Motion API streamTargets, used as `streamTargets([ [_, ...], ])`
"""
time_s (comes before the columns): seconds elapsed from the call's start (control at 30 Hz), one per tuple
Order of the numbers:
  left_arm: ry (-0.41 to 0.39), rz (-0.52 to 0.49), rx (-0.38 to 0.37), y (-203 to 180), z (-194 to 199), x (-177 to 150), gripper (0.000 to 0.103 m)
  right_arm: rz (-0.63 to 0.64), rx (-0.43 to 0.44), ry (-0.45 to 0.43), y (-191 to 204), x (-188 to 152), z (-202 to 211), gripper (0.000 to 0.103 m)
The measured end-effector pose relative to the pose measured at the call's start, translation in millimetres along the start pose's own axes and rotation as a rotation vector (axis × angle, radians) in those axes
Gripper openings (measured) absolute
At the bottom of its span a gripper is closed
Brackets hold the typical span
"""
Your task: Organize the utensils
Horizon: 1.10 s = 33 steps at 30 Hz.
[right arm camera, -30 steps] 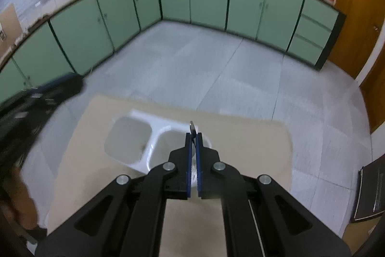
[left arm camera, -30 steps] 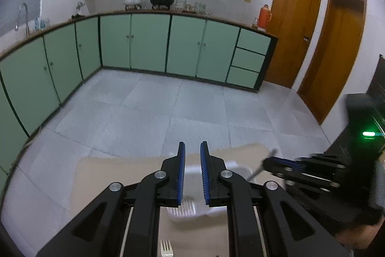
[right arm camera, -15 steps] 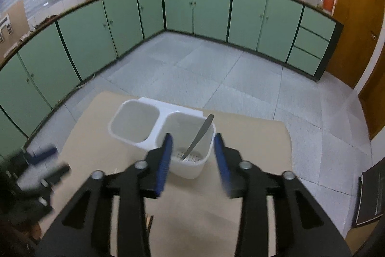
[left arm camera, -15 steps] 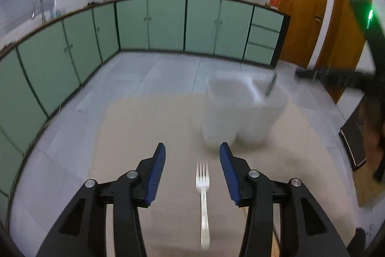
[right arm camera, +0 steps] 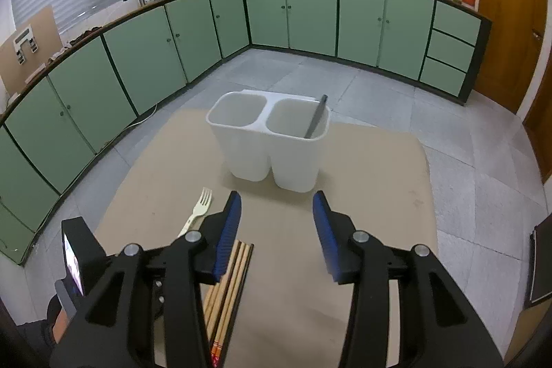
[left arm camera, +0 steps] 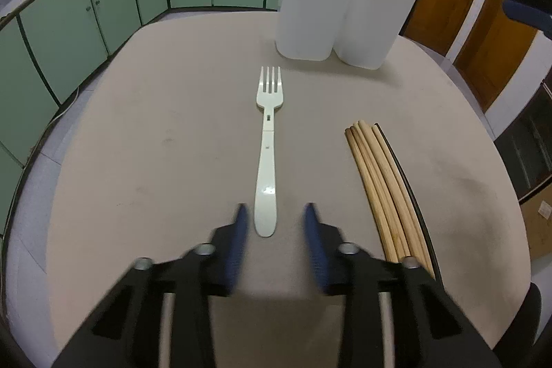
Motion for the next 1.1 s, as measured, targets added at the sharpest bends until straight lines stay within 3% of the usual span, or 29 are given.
streamTargets([
  [0.07,-0.001,0.012,-0.014,-1.9,-1.0,3.1,0.015,-0.014,-0.005,-0.005,-5.7,1.6,1.6,0.046],
  [0.27,-0.022,0.021,-0.022,-4.1,4.7,8.6,0.013,-0.030,-0.010,0.001,-15.9,-2.2,-1.8,0.046],
  [0.57,-0.185,-0.007,0.018,10.2,88.7,80.7,0.010,-0.049,-0.002,0.014,-19.2,-4.8,-7.9,0.046],
  [0.63,-0.207,-0.010,0.010,13.6,103.2,97.8,0.003,-0.050,0.002,0.013,-18.8,-4.6,-7.3,0.046],
  [0.87,-0.245,-0.050,0.027,18.9,127.3,139.6,0.002,-0.061,0.020,0.003,-15.9,-3.6,-1.5,0.046],
  [0.97,-0.249,-0.049,0.035,21.7,132.9,138.5,0.002,-0.061,0.023,0.000,-17.6,-5.2,1.4,0.046],
  [1.1,-0.184,-0.029,0.029,23.3,113.4,92.5,0.003,-0.067,0.024,0.003,-20.9,-6.8,0.7,0.046],
])
Point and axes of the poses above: each gripper's, at about its wrist camera, not at the fingertips, and z roughly against the way its jaws point, y to its left, x to its top, the point moved 9 cm from there along -z, roughly the way its jaws point, and after that the axes turned 15 degrees about -z, right-handed, at the moved point
